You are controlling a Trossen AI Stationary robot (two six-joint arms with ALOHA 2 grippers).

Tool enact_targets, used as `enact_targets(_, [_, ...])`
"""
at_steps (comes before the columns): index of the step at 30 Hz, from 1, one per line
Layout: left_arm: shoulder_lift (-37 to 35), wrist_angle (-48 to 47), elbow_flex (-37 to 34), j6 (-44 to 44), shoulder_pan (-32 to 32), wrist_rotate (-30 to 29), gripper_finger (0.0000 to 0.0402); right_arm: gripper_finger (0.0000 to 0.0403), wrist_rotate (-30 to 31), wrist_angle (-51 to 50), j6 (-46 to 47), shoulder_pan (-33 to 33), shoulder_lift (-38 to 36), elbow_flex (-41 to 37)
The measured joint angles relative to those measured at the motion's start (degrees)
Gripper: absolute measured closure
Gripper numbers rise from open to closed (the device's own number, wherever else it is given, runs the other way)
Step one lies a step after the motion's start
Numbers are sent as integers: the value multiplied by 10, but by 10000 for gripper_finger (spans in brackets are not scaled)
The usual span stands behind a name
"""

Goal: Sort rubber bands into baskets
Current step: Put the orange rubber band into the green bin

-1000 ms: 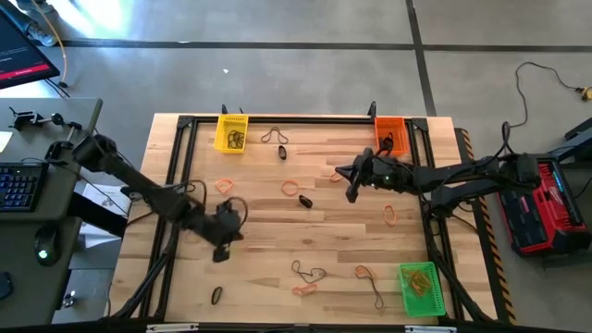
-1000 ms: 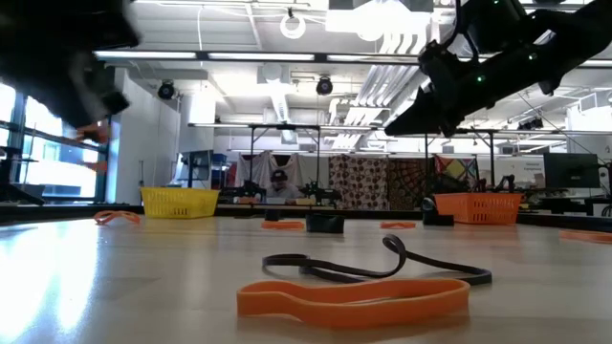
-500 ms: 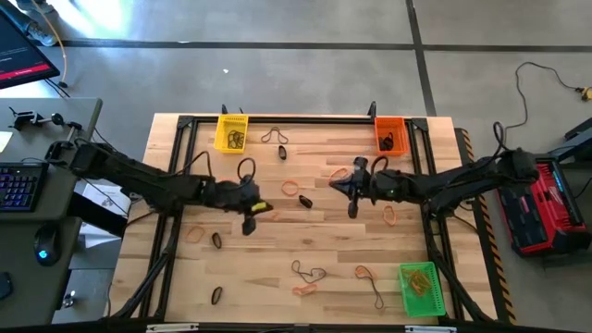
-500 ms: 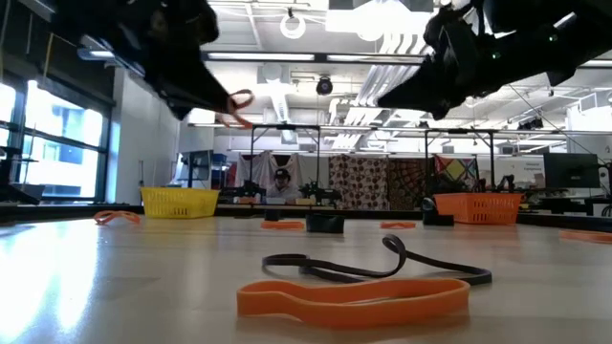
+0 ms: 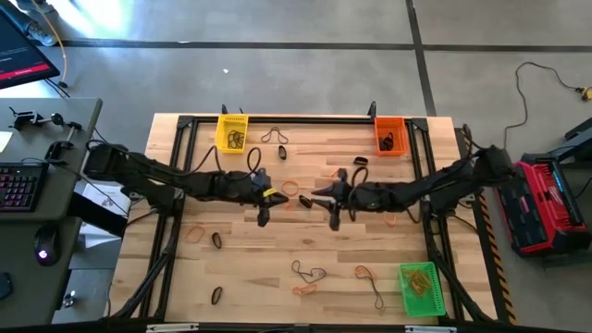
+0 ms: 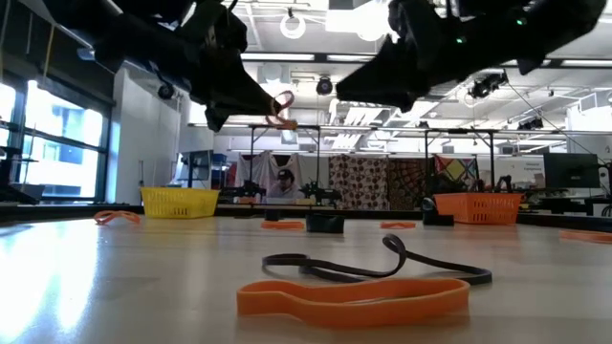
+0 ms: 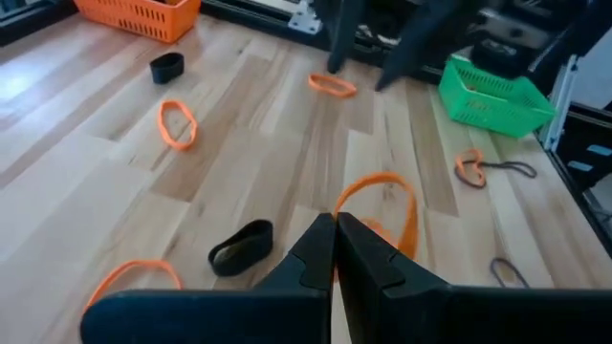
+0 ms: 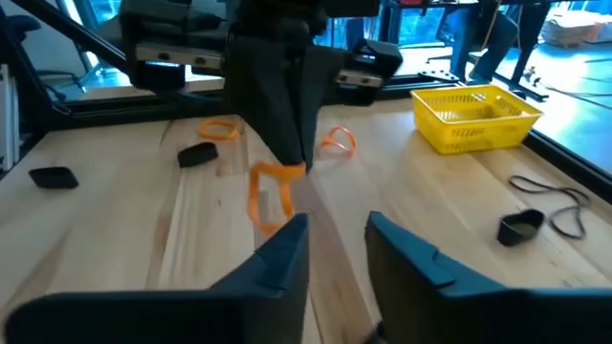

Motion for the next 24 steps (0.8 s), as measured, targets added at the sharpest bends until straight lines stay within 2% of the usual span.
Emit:
enact_targets(3, [5,8,0,0,0,0,401,285,0,-12,1,3,29,34])
enact_targets(7, [8,12,0,1,0,0,401,273,-4,-40,7,3,57,76])
enact_targets(13, [8,16,0,1,0,-2,401,272,-45,-90,22,3,91,127])
enact_targets(20, [8,17,0,4,0,-3,401,274,-45,-101,35,2,107,149])
enact_targets(24, [8,19,0,6,0,-3,401,293,-36,-102,35,2,108,149])
